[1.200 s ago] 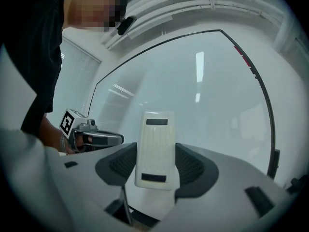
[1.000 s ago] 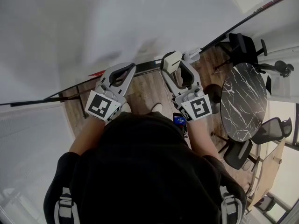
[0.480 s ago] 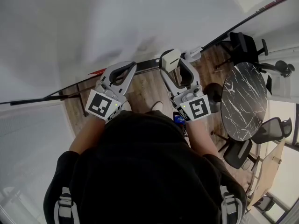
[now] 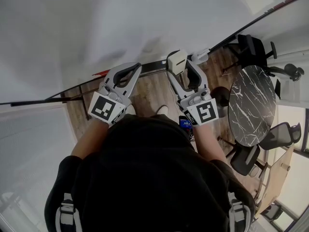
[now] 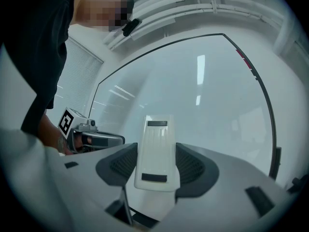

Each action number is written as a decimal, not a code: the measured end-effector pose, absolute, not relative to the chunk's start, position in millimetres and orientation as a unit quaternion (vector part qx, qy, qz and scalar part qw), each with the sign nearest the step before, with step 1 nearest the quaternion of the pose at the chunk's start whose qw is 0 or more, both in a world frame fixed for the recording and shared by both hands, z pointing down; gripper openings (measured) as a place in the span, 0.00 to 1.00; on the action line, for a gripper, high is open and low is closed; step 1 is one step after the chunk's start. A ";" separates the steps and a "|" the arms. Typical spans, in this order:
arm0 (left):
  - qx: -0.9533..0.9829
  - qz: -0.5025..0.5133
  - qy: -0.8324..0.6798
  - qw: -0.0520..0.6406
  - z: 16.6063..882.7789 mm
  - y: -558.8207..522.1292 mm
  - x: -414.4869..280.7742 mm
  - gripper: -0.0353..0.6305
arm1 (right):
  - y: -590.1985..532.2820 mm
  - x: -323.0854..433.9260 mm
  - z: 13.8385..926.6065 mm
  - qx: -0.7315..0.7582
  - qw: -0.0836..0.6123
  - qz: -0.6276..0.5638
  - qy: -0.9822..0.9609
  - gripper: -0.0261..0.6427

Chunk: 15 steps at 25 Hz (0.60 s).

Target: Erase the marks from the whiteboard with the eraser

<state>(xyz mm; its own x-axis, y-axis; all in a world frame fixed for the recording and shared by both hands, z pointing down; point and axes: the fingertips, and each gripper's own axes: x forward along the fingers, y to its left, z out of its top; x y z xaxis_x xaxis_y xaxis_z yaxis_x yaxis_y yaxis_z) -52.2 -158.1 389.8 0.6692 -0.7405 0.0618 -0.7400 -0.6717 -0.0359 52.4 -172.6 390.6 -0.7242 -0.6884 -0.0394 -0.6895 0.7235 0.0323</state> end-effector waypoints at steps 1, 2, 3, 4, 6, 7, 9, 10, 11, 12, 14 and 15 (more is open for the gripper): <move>-0.913 -0.035 0.406 0.004 389.5 -157.7 -53.0 0.06 | -172.0 51.6 390.4 -0.371 0.012 0.023 0.928 0.40; -0.913 -0.035 0.405 0.004 388.8 -157.1 -53.4 0.06 | -171.3 51.1 390.4 -0.371 0.012 0.024 0.928 0.39; -0.914 -0.034 0.405 0.004 388.2 -156.7 -53.5 0.06 | -170.7 51.1 390.3 -0.372 0.012 0.025 0.928 0.39; -0.914 -0.033 0.405 0.005 387.8 -156.4 -53.4 0.06 | -170.4 51.4 390.3 -0.372 0.011 0.025 0.928 0.39; -0.914 -0.032 0.406 0.007 387.3 -155.7 -53.5 0.06 | -169.9 51.9 390.2 -0.373 0.010 0.026 0.927 0.39; -0.913 -0.031 0.406 0.007 387.1 -155.2 -53.9 0.06 | -169.5 51.7 390.1 -0.374 0.010 0.026 0.927 0.39; -0.913 -0.031 0.406 0.007 386.9 -154.1 -54.8 0.06 | -168.4 51.2 390.1 -0.374 0.011 0.026 0.927 0.39; -0.913 -0.031 0.407 0.007 387.2 -153.7 -55.1 0.06 | -167.9 51.2 390.1 -0.374 0.011 0.027 0.927 0.39; -0.913 -0.031 0.407 0.007 387.7 -153.5 -55.3 0.06 | -167.6 51.3 390.0 -0.374 0.012 0.027 0.927 0.39; -0.913 -0.031 0.407 0.007 388.0 -153.4 -55.4 0.06 | -167.4 51.3 389.9 -0.373 0.013 0.027 0.927 0.39; -0.913 -0.032 0.407 0.006 388.1 -153.4 -56.0 0.06 | -167.5 50.9 389.2 -0.372 0.014 0.027 0.928 0.39; -0.913 -0.032 0.407 0.006 388.0 -153.5 -56.3 0.06 | -167.6 50.7 388.8 -0.372 0.015 0.028 0.928 0.40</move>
<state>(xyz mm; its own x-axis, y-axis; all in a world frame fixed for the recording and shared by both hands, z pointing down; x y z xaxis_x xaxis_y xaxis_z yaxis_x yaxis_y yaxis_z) -56.3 -153.5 388.0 0.6661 -0.7439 0.0544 -0.7431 -0.6681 -0.0375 50.7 -167.6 388.8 -0.7230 -0.6892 -0.0481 -0.6908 0.7219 0.0400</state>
